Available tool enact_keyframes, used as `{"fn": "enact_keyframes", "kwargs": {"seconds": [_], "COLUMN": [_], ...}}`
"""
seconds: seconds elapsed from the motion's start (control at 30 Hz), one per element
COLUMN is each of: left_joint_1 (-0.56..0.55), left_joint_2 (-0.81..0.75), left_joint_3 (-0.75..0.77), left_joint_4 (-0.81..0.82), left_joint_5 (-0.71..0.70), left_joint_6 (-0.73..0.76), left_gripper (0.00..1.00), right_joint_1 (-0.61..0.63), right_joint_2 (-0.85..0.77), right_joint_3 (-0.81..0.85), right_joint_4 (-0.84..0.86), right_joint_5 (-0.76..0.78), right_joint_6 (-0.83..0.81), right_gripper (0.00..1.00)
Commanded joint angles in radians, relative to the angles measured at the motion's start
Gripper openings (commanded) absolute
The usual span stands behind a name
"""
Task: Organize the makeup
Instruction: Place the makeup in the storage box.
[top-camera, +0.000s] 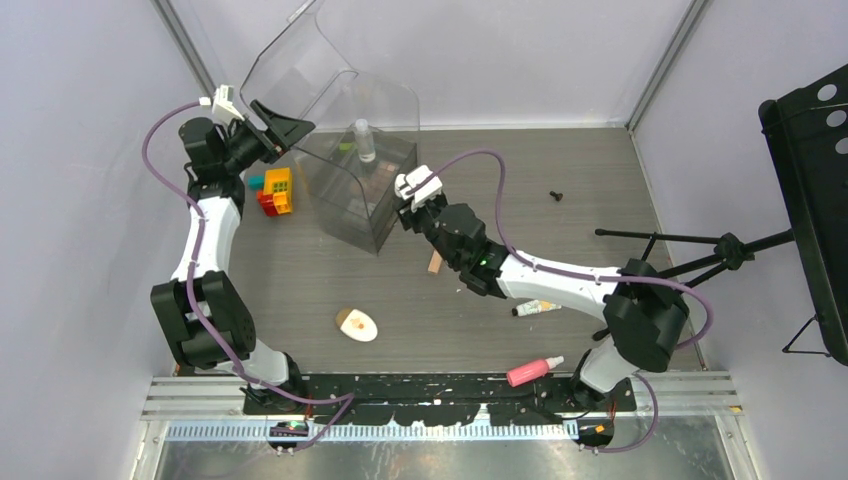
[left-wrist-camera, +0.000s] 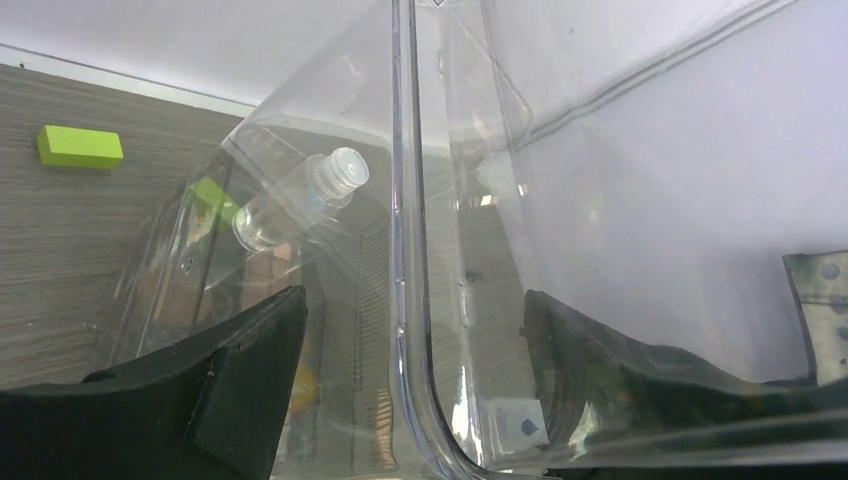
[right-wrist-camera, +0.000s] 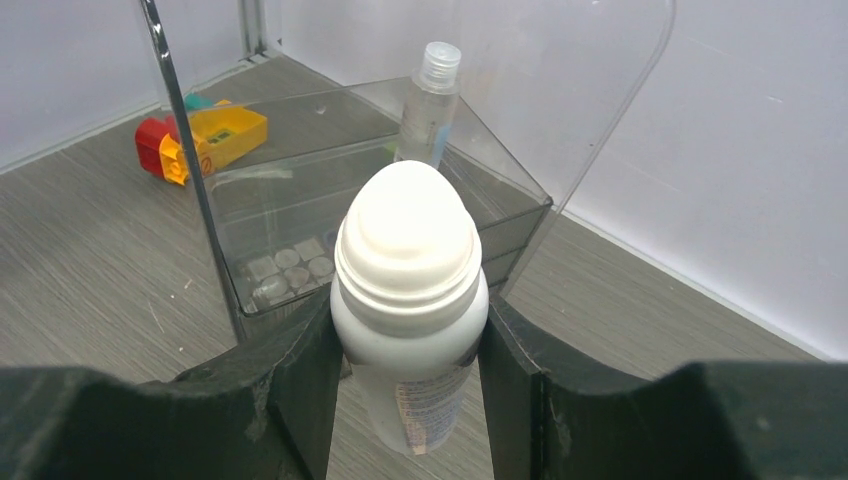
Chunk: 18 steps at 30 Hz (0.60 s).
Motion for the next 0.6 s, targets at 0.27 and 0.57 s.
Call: {"fn": "enact_keyframes", "kwargs": {"seconds": [0.27, 0.57], "left_joint_1": [0.004, 0.006], "left_joint_2": [-0.044, -0.044], "left_joint_3": [-0.006, -0.006], "left_joint_4": [0.069, 0.067], "left_joint_5": [0.019, 0.024], "left_joint_6": [-0.002, -0.005], "left_gripper": [0.72, 0.71], "right_joint_1": [-0.081, -0.152], "right_joint_2": [0.089, 0.258], "right_joint_3": [0.241, 0.419], "right_joint_4": [0.056, 0.111], "right_joint_5": [-0.124, -0.264], "right_joint_6": [-0.008, 0.090], "right_gripper": [0.02, 0.02]}}
